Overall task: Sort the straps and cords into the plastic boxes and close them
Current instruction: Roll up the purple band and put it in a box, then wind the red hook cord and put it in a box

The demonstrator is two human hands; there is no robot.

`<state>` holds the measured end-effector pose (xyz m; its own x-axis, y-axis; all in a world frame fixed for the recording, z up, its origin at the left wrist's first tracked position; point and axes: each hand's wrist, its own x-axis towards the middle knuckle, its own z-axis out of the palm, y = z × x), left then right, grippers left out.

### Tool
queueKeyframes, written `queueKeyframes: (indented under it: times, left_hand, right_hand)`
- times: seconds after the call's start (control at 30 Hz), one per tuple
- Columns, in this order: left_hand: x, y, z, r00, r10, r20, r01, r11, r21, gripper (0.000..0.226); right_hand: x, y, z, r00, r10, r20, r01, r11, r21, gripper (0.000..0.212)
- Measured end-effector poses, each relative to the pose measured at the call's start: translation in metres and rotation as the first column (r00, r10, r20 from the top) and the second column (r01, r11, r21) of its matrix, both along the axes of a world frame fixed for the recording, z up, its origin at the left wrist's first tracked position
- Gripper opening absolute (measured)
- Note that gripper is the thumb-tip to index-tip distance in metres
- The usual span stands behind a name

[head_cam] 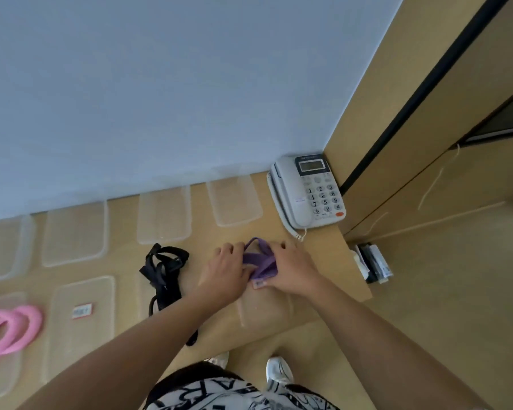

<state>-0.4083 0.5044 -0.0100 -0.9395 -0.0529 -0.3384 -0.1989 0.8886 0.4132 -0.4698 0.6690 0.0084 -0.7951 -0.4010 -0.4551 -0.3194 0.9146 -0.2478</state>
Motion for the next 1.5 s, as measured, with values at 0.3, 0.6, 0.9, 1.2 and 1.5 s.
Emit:
queueKeyframes:
  times: [0.3, 0.6, 0.9, 1.2, 1.5]
  left_hand:
    - [0.005, 0.027, 0.032, 0.973, 0.228, -0.038, -0.229, 0.973, -0.026, 0.048]
    - [0.075, 0.045, 0.067, 0.835, 0.526, -0.162, -0.521, 0.85, 0.076, 0.044]
    - [0.19, 0.057, 0.077, 0.648, 0.738, -0.188, -0.732, 0.671, 0.115, 0.043]
    - [0.342, 0.013, 0.077, 0.45, 0.864, -0.226, -0.868, 0.483, 0.118, 0.046]
    - [0.59, -0.026, 0.029, 0.132, 0.989, -0.071, -0.979, 0.141, 0.145, 0.045]
  right_hand:
    - [-0.008, 0.049, 0.021, 0.991, 0.125, -0.049, -0.134, 0.954, -0.267, 0.061]
    - [0.012, 0.064, 0.024, 0.973, 0.183, -0.138, -0.226, 0.864, -0.45, 0.04]
    - [0.088, 0.025, 0.023, 0.877, 0.455, -0.152, -0.476, 0.783, -0.4, 0.056]
    - [0.198, -0.06, 0.04, 0.726, 0.657, -0.203, -0.672, 0.618, -0.407, 0.062]
    - [0.405, -0.161, 0.023, 0.55, 0.83, -0.088, -0.81, 0.505, -0.299, 0.067]
